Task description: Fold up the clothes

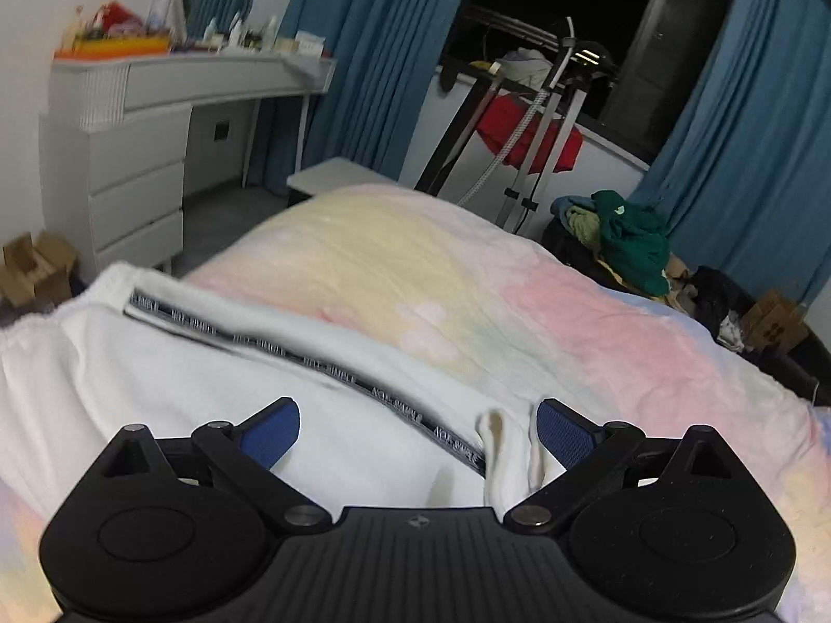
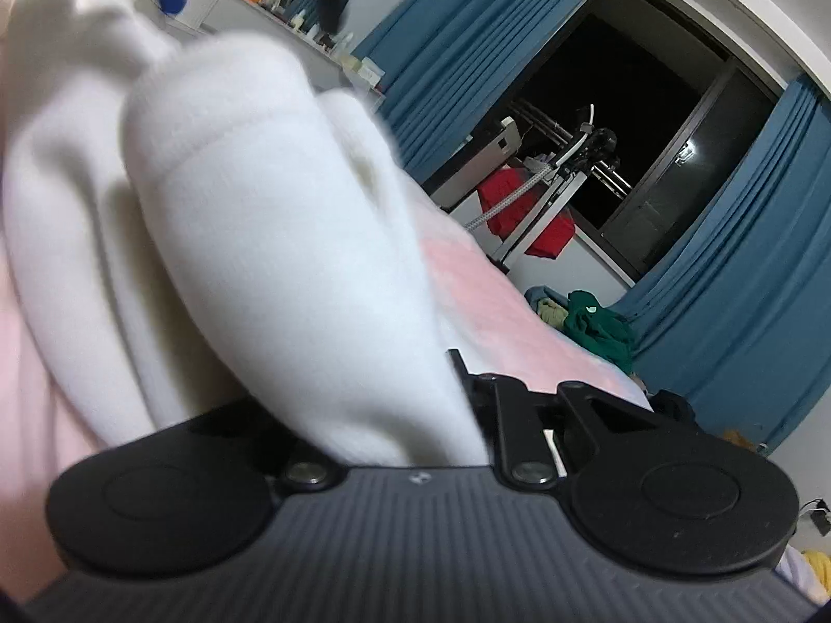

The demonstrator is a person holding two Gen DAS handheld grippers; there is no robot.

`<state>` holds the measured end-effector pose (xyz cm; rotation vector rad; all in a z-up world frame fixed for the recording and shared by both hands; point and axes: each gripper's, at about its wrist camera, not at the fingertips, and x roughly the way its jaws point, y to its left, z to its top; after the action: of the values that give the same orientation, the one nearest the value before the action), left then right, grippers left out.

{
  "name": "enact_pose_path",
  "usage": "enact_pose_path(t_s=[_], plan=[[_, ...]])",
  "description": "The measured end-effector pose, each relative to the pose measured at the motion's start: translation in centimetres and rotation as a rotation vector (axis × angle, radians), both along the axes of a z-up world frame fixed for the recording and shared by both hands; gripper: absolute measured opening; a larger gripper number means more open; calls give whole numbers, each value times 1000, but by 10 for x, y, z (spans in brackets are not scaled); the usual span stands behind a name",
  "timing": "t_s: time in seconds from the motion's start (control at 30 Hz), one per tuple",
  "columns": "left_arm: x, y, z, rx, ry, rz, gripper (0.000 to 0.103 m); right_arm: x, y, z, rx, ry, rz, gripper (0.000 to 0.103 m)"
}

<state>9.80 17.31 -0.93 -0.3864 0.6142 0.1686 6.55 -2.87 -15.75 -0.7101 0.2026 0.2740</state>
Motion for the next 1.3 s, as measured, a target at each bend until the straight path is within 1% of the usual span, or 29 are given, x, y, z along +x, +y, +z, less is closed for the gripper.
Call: enact_pose_path(t_s=[0.07,0.17,0.23,0.3,0.37,0.4,0.43,0.47,0.5,0.53,0.57,0.63,0.73,0.8,0.87,0.9,0.97,1.1,1.2,1.3], plan=[[-2,-4,1,-8,-8,-9,99,3,-5,14,42,-9,-17,18],[-6,-11,5,-4,-47,-31,99,6,-10,39,145,-39,-60,18],[-8,-16,5,6,-66,-46,100,10,-6,43,198,13,-52,19],[-8,-21,2,10,-67,-61,100,13,-5,35,183,90,-35,20],[-6,-25,-4,2,-53,-71,100,13,-9,31,187,123,-14,23],[-6,-27,-7,-3,-45,-76,100,12,-11,34,205,136,5,31],[-5,-28,-9,-5,-44,-83,100,10,-16,40,246,164,36,43],[-6,-30,-9,-3,-49,-91,100,9,-22,48,304,210,83,52],[-6,-32,-9,0,-54,-98,100,5,-27,55,337,244,119,70],[-8,-34,-8,4,-62,-108,100,-1,-32,61,356,264,148,81],[-10,-36,-6,9,-76,-118,100,-8,-38,67,374,284,177,83],[-14,-41,-3,13,-93,-142,100,-23,-41,82,412,333,220,83],[-19,-54,-4,46,-100,-189,100,-39,-64,107,512,394,227,83],[-22,-67,-8,105,-83,-213,100,-45,-84,123,613,419,195,83],[-24,-78,-16,162,-50,-242,100,-41,-111,133,720,454,152,83],[-24,-84,-21,193,-25,-251,100,-40,-122,135,760,458,124,83],[-22,-96,-34,261,39,-254,100,-43,-138,129,805,423,44,83],[-18,-115,-53,381,114,-261,100,-27,-145,111,796,430,-44,83],[-17,-120,-62,412,137,-258,100,-15,-150,97,788,435,-111,83],[-15,-121,-67,409,151,-255,102,-3,-155,84,780,440,-177,82]])
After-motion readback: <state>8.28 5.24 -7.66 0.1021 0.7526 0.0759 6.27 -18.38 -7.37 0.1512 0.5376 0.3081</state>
